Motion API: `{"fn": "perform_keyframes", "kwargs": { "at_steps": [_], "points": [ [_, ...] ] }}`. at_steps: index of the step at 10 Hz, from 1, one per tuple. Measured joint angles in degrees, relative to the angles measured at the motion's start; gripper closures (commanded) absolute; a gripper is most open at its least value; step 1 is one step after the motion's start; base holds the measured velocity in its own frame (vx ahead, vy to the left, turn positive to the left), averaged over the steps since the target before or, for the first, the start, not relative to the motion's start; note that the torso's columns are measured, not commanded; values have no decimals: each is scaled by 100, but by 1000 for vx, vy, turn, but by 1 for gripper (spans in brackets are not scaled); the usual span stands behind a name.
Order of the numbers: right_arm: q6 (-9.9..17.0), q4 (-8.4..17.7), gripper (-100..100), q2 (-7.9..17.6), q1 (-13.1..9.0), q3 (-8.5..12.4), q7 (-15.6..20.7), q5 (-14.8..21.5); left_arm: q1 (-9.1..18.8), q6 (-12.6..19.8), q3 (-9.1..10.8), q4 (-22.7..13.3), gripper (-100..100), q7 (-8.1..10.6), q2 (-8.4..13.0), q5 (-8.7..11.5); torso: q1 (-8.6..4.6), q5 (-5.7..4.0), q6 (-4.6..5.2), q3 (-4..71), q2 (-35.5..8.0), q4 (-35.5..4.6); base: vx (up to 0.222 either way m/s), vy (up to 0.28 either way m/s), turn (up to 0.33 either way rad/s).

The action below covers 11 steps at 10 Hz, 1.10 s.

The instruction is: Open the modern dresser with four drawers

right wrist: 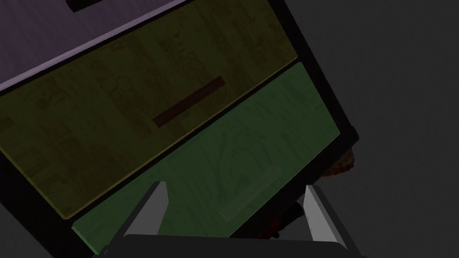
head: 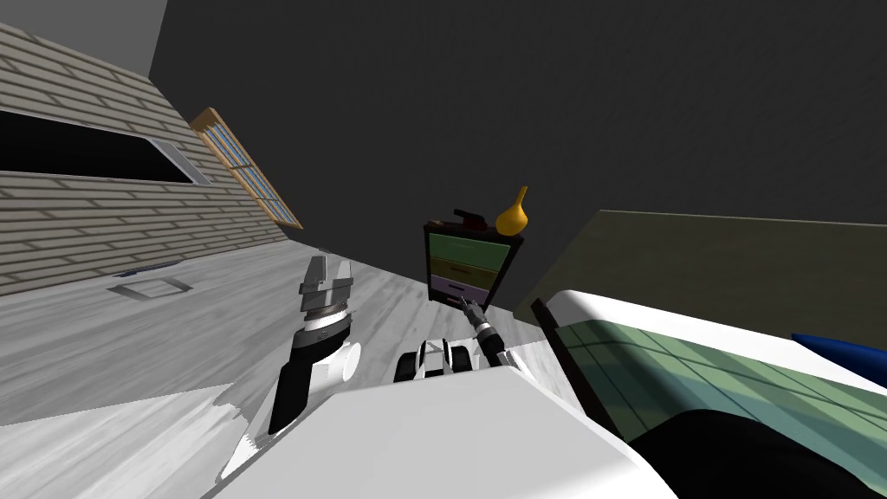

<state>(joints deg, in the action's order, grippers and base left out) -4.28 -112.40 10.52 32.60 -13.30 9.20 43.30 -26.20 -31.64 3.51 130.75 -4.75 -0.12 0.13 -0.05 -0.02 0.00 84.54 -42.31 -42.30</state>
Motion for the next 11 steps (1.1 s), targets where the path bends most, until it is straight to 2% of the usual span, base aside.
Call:
{"fn": "perform_keyframes", "kwargs": {
  "at_steps": [1,2,4,5,7,8,10,11],
  "points": [
    [149,45,-100,24,1,-31,19,172,0,0,0,0,0,0,0,0,3,2,-1,3,1,1,57,80,-32],
    [217,326,-100,-57,-63,-15,77,356,0,0,0,0,0,0,0,0,13,4,-1,4,6,3,56,75,-22],
    [469,270,-100,12,-4,-126,106,661,1,0,0,0,0,0,0,0,-7,0,-1,-1,-5,0,42,46,-19],
    [673,325,-100,43,-23,-229,130,821,0,0,0,0,0,0,0,0,3,1,0,3,6,2,52,53,-24],
    [796,411,-100,32,9,-238,170,1097,1,0,0,0,0,0,0,0,-4,0,-1,-1,-4,0,39,34,-12],
    [942,461,-100,66,38,-304,198,1243,0,0,0,0,0,0,0,0,7,2,0,5,7,2,66,55,-24],
    [1096,583,-100,25,4,-341,244,1521,1,0,0,0,0,0,0,0,0,2,-1,1,-2,1,40,40,-15],
    [1192,725,-100,7,-24,-361,273,1691,0,0,0,0,0,0,0,0,8,2,0,2,4,1,64,44,-23]
  ]
}}
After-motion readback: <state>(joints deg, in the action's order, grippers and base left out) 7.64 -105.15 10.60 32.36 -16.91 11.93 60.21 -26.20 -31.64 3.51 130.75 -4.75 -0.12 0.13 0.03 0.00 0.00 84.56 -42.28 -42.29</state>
